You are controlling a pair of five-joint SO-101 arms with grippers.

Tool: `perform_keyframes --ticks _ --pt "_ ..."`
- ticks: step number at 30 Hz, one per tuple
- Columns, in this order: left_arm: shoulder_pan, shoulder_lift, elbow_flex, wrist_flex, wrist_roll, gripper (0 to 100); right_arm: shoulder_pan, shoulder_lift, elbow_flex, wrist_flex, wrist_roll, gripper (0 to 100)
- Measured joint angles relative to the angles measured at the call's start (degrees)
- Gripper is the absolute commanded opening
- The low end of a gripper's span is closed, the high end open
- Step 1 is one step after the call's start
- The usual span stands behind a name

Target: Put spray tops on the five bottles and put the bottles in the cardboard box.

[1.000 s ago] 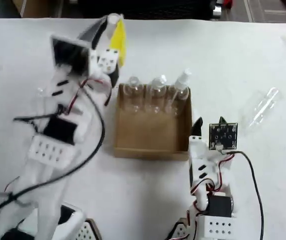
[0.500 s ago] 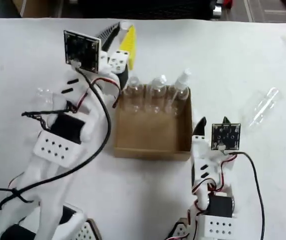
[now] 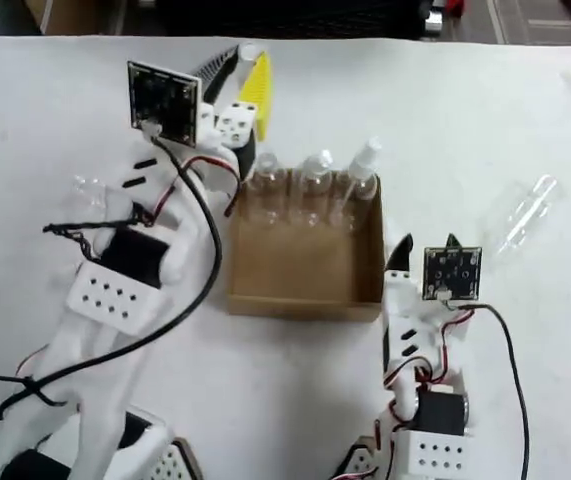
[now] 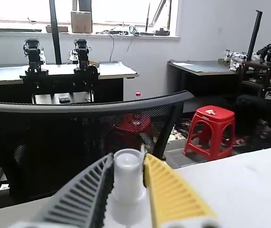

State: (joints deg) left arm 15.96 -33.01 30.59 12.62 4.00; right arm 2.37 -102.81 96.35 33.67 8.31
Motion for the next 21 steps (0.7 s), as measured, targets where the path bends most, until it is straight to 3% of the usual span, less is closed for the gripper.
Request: perform_keyframes --ticks 21 --pt "0.0 0.0 3.16 1.49 0.0 2 0.0 0.0 0.0 0.0 0.18 17.6"
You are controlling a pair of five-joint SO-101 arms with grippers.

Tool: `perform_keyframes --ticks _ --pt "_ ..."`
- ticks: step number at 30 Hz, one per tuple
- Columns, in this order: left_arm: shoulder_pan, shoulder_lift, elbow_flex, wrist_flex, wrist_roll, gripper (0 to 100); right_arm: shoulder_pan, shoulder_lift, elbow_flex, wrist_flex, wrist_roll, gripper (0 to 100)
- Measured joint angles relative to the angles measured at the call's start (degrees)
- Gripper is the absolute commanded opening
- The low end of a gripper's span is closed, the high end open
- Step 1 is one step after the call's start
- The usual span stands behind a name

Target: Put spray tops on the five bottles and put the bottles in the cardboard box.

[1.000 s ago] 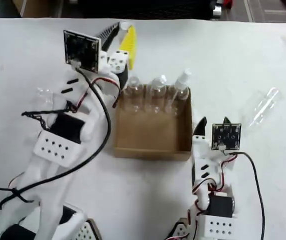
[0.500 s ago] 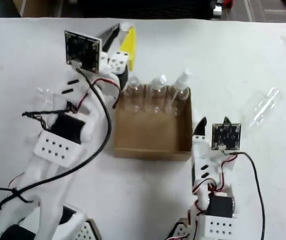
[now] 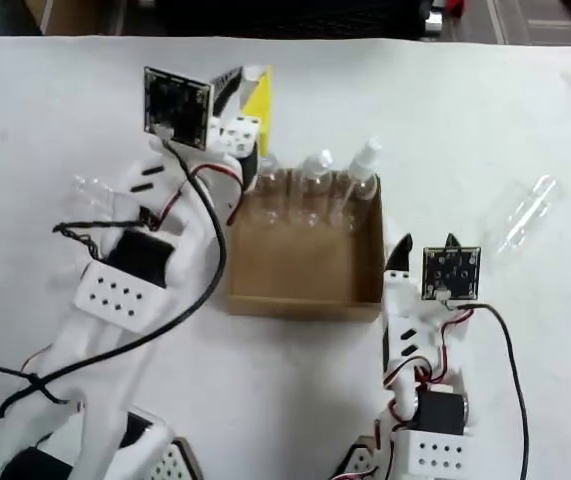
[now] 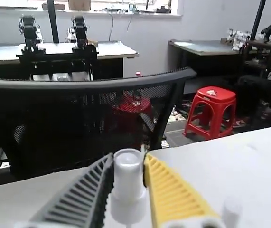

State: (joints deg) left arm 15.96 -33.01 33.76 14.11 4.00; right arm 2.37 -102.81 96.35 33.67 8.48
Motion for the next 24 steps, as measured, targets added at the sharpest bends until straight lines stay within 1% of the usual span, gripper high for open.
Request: perform_keyframes --ticks 4,6,8,10,13,24 --pt "0.09 0.0 2.46 -0.18 0.0 2 0.0 0.0 0.0 0.0 0.0 17.6" --pt "0.09 0.0 4.66 -2.02 0.0 3 0.0 0.0 0.0 0.0 0.0 17.6" --pt "0.09 0.0 7.03 -5.1 0.0 6 0.0 0.0 0.0 0.0 0.0 17.6" --pt "0.09 0.0 9.49 -8.53 0.0 12 0.0 0.0 0.0 0.0 0.0 17.6" --pt "0.09 0.0 11.78 -11.43 0.0 17 0.0 0.0 0.0 0.0 0.0 17.6" --pt "0.09 0.0 12.48 -11.87 0.0 17 0.0 0.0 0.0 0.0 0.0 17.6"
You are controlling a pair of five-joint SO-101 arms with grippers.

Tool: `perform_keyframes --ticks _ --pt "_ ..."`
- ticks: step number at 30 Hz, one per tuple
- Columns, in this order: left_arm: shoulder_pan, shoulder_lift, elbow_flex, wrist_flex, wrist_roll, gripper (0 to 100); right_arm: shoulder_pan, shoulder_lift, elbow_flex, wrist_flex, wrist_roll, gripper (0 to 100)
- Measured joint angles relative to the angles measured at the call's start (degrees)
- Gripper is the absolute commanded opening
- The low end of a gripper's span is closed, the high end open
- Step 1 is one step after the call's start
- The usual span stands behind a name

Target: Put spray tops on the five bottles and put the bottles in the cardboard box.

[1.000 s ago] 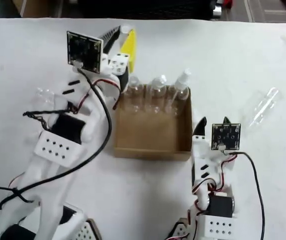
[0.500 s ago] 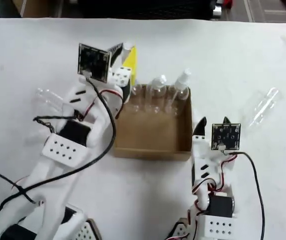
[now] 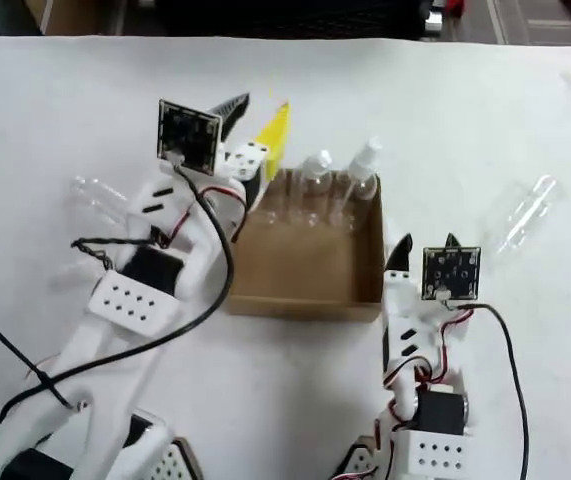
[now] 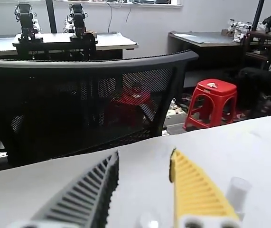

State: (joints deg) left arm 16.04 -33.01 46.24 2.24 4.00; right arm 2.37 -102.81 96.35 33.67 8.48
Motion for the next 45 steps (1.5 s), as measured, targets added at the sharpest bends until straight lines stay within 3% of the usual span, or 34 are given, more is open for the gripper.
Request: perform_keyframes --ticks 8,12,24,29,34,39,45 --pt "-0.09 0.0 0.0 -0.18 0.0 17 0.0 0.0 0.0 0.0 0.0 17.6" --pt "-3.69 -2.29 -0.97 1.41 0.0 17 0.0 0.0 0.0 0.0 0.0 17.6" --pt "-22.77 -16.35 -7.91 33.76 -0.44 17 0.0 0.0 0.0 0.0 0.0 17.6" --pt "-25.58 -18.73 -7.91 43.78 -5.8 17 0.0 0.0 0.0 0.0 0.0 17.6" --pt "-26.55 -18.81 -6.68 53.8 -5.1 17 0.0 0.0 0.0 0.0 0.0 17.6" --pt "-26.81 -19.08 2.37 52.13 0.35 17 0.0 0.0 0.0 0.0 0.0 17.6" --pt "-26.9 -19.25 14.68 41.14 5.63 17 0.0 0.0 0.0 0.0 0.0 17.6"
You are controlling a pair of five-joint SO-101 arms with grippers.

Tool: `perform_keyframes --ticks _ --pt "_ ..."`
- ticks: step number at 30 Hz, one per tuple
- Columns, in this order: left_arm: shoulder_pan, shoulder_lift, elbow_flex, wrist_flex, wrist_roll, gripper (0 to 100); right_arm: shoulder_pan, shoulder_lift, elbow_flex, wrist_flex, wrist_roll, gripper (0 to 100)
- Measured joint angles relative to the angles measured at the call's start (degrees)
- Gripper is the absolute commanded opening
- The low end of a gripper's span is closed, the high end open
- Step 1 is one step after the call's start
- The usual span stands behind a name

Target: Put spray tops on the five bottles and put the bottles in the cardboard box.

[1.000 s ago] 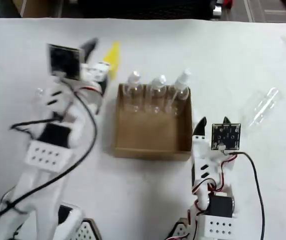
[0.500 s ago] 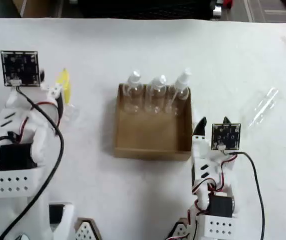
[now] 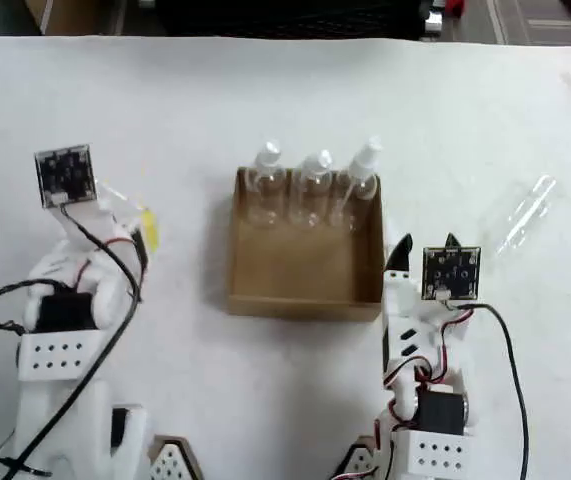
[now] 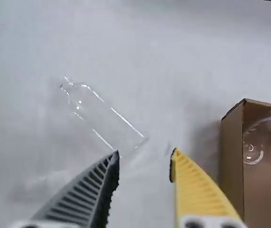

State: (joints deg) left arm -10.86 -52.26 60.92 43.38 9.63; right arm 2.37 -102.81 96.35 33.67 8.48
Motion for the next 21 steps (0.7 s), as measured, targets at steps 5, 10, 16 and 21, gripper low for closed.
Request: perform_keyframes --ticks 5,10,16,21 --pt "-0.09 0.0 2.11 -3.6 1.76 17 0.0 0.0 0.0 0.0 0.0 17.6" --pt "-0.44 0.0 2.11 -3.78 -0.88 17 0.0 0.0 0.0 0.0 0.0 17.6" --pt "-5.01 0.0 2.11 -3.78 -2.02 17 0.0 0.0 0.0 -0.7 0.0 17.6" --pt "-11.16 0.0 -2.9 -1.58 -2.02 17 0.0 0.0 0.0 -0.88 0.0 17.6"
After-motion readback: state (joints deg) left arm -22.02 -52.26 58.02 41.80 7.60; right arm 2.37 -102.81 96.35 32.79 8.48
